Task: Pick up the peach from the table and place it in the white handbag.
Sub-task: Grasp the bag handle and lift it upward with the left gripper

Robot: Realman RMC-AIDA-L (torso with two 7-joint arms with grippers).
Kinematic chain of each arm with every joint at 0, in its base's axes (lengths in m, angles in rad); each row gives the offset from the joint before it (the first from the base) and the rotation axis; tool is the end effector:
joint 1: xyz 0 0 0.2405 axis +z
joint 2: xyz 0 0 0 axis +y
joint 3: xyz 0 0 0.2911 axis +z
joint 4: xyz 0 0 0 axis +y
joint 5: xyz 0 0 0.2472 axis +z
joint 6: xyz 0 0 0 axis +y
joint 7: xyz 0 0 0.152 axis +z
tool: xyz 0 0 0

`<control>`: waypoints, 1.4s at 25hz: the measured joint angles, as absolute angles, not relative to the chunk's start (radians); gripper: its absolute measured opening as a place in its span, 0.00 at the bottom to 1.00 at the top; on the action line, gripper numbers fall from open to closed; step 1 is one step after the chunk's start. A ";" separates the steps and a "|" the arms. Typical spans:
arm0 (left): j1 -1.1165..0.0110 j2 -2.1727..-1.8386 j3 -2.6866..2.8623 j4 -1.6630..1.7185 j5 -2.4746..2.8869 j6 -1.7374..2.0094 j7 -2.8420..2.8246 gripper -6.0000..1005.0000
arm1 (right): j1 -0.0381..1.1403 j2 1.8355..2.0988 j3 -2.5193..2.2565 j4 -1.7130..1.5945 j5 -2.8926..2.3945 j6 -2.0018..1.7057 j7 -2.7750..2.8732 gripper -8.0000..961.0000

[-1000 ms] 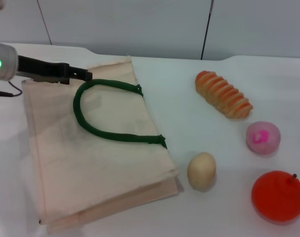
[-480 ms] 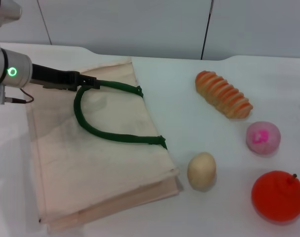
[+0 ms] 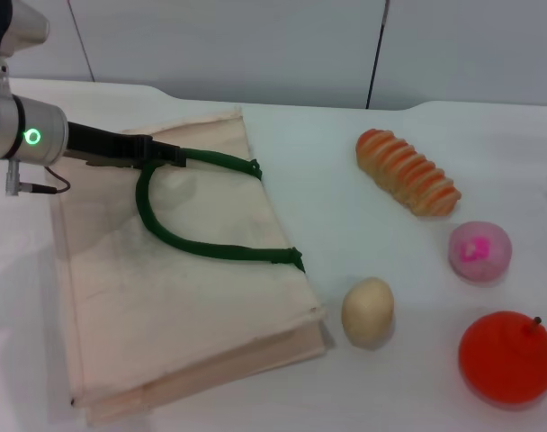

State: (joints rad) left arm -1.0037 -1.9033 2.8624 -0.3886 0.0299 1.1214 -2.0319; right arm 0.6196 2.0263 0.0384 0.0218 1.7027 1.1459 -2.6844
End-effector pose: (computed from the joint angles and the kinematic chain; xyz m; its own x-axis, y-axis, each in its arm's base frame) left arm -0.3213 0.5012 0.0256 0.4080 0.8147 0.4121 0.9037 -0.2962 -0.3091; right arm 0.3662 0.4292 -0.0090 0.5730 0.0537 -0.8178 -0.8025 -0.1657 -0.5732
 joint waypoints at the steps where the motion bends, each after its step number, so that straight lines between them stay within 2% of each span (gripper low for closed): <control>1: -1.002 -1.903 2.862 -0.388 0.027 1.121 -2.032 0.80 | 0.620 2.026 0.038 0.022 1.703 1.146 -2.684 0.90; 12: -0.992 -1.905 2.862 -0.388 0.028 1.104 -2.043 0.58 | 0.620 2.026 0.039 0.021 1.703 1.146 -2.684 0.89; 22: -0.990 -1.912 2.862 -0.388 0.010 1.097 -2.034 0.16 | 0.615 2.026 0.038 0.020 1.703 1.146 -2.684 0.89; 26: -0.988 -1.912 2.862 -0.398 -0.088 1.156 -1.943 0.15 | 0.609 2.026 0.038 0.016 1.704 1.146 -2.684 0.89; 31: -0.965 -1.874 2.863 -0.427 -0.328 1.387 -1.728 0.15 | 0.607 2.026 0.038 0.015 1.704 1.146 -2.684 0.89; 35: -0.929 -1.864 2.863 -0.462 -0.475 1.554 -1.607 0.15 | 0.607 2.026 0.038 0.015 1.706 1.146 -2.684 0.88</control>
State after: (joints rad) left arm -0.9295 -1.8641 2.8627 -0.4619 -0.4753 1.5544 -1.6069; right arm 0.6074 2.0264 0.0383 0.0150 1.7056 1.1458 -2.6844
